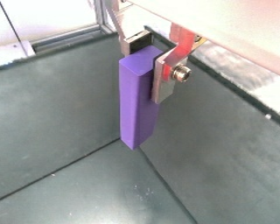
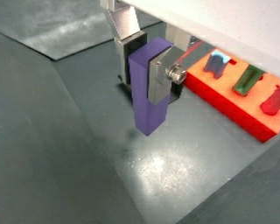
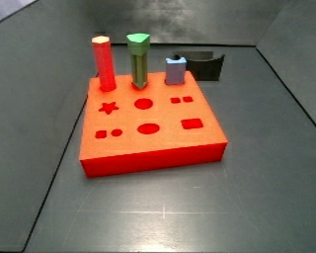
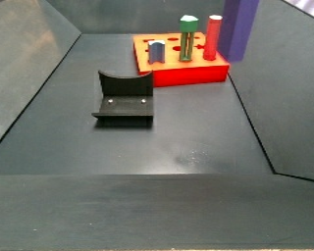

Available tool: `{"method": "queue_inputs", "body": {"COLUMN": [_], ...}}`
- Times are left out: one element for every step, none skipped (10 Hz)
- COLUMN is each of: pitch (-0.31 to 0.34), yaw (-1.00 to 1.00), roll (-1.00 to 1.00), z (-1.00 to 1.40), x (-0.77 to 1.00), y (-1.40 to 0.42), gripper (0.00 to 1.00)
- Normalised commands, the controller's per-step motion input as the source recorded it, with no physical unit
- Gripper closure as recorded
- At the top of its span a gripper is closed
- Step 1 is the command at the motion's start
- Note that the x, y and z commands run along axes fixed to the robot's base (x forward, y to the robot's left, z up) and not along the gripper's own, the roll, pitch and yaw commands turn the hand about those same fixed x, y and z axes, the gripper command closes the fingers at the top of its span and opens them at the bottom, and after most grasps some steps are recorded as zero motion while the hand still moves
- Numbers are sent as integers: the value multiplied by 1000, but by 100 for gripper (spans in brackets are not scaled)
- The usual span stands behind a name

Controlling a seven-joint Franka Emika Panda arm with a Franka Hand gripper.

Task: Pick up the rectangle object. Move up. Move to above the board. Insert the rectangle object.
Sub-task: Move to above the board.

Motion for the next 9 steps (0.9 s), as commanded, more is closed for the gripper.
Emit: {"method": "queue_inputs", "body": {"pitch": [13, -9, -35, -42, -7, 6, 14, 8, 10], "yaw": [-992, -880, -612, -462, -193, -119, -47, -25, -15], "roll": [-67, -57, -61, -77, -55, -51, -30, -34, -14], "z": [98, 91, 94, 94, 91, 90, 95, 96, 97], "x": [67, 67, 59, 56, 61, 62, 59, 56, 56], "y": [-1000, -1000, -1000, -1000, -1000, -1000, -1000, -1000, -1000], "gripper": [100, 100, 100, 100, 100, 100, 100, 100, 100]}}
